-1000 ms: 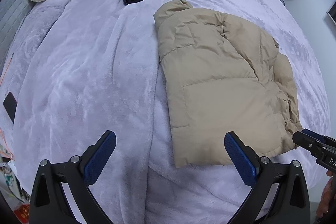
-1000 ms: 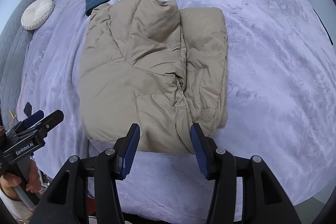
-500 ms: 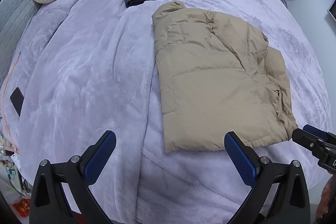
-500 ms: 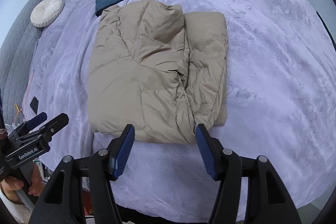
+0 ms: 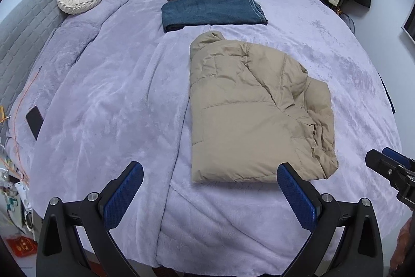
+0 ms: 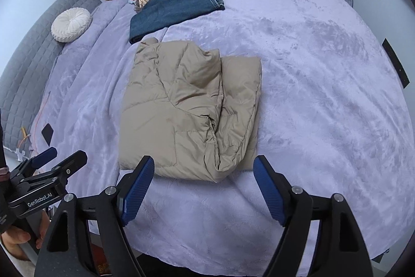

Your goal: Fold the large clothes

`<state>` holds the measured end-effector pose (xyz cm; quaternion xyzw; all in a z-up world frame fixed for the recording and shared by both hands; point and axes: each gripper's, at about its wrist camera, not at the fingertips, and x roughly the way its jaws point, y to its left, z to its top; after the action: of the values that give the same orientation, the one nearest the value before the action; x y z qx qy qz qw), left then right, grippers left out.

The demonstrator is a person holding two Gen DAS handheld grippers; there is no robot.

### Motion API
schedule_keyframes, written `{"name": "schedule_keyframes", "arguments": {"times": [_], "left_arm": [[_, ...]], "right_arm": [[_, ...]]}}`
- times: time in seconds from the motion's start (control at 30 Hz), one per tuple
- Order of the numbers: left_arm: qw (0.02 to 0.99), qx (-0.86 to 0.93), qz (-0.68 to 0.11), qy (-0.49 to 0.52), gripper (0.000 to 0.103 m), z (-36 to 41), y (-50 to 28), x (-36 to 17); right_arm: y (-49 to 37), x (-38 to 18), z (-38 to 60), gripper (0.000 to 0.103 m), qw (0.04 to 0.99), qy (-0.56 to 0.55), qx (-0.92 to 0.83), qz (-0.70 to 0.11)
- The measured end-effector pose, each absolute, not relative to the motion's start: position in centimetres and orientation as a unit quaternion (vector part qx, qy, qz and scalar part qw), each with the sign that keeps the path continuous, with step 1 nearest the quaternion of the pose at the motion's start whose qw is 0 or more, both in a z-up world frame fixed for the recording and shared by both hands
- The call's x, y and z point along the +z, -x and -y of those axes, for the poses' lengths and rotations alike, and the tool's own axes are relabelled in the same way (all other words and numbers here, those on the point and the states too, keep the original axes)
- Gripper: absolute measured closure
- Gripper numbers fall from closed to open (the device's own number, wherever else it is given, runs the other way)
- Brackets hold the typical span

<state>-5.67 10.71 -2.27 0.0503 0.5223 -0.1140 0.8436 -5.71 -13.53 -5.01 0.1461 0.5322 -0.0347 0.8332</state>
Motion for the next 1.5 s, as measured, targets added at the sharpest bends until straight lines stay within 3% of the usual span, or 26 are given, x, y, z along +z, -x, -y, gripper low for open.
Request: {"name": "schedule_keyframes", "arguments": {"times": [0.7, 1.5], "left_arm": [[0.88, -0.107, -0.461, -0.037, 0.0, -14.0, 8.9, 3.6], [0.881, -0.12, -0.455, -0.037, 0.0, -16.8, 5.9, 4.5]], "right_arm": [[9.0, 1.5, 10.9, 0.016, 0.884, -0.081, -0.066, -0.455], [7.0, 1.7, 8.1, 0.016, 0.874, -0.098, -0.103, -0.465]]}}
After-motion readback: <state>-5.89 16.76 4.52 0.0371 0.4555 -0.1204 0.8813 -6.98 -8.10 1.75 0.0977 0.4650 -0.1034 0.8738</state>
